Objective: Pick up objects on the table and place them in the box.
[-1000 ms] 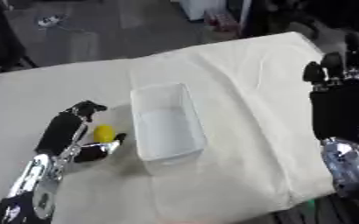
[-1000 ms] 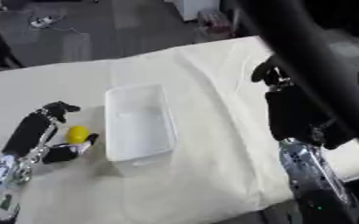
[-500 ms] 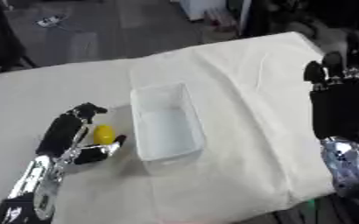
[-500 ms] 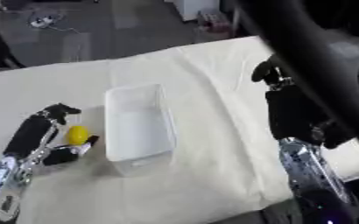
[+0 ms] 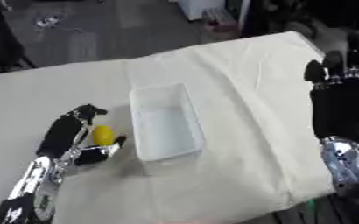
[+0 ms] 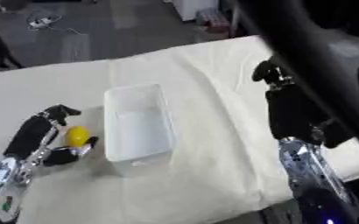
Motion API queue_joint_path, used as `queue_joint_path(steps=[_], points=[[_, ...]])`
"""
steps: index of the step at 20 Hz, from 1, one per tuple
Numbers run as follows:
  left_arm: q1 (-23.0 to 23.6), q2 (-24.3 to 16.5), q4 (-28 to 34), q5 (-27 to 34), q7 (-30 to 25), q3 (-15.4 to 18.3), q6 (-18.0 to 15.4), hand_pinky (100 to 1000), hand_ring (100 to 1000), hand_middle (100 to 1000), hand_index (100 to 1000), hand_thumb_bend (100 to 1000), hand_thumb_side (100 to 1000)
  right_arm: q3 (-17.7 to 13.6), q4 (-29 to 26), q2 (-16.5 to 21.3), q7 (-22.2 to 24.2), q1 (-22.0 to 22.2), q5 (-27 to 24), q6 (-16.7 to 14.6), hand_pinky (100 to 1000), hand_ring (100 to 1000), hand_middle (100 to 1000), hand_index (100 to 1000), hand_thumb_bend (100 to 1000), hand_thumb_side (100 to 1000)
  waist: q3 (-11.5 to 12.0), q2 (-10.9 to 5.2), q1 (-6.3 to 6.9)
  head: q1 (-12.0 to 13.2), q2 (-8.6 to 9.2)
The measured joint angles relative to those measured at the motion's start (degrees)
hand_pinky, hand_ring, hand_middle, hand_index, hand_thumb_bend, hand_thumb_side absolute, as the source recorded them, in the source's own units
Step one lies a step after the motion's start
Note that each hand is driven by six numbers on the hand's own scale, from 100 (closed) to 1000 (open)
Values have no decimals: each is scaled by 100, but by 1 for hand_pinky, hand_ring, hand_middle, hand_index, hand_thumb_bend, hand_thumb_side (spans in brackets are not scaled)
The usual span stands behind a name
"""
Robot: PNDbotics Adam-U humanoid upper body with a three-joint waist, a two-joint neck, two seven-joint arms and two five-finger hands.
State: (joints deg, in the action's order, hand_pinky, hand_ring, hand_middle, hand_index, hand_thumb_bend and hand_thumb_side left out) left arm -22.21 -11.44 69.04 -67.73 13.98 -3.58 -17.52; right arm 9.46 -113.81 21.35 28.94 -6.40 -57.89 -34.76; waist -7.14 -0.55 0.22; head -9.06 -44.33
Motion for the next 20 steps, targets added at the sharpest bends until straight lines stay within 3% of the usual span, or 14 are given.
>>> queue_joint_path(steps=[20], points=[[0,2,-392,-7,-9,-1,18,430,539,650,771,339,704,1,0,43,18,-68,-243,18,535,610,749,746,181,1000,-25,0,15,-1,0]])
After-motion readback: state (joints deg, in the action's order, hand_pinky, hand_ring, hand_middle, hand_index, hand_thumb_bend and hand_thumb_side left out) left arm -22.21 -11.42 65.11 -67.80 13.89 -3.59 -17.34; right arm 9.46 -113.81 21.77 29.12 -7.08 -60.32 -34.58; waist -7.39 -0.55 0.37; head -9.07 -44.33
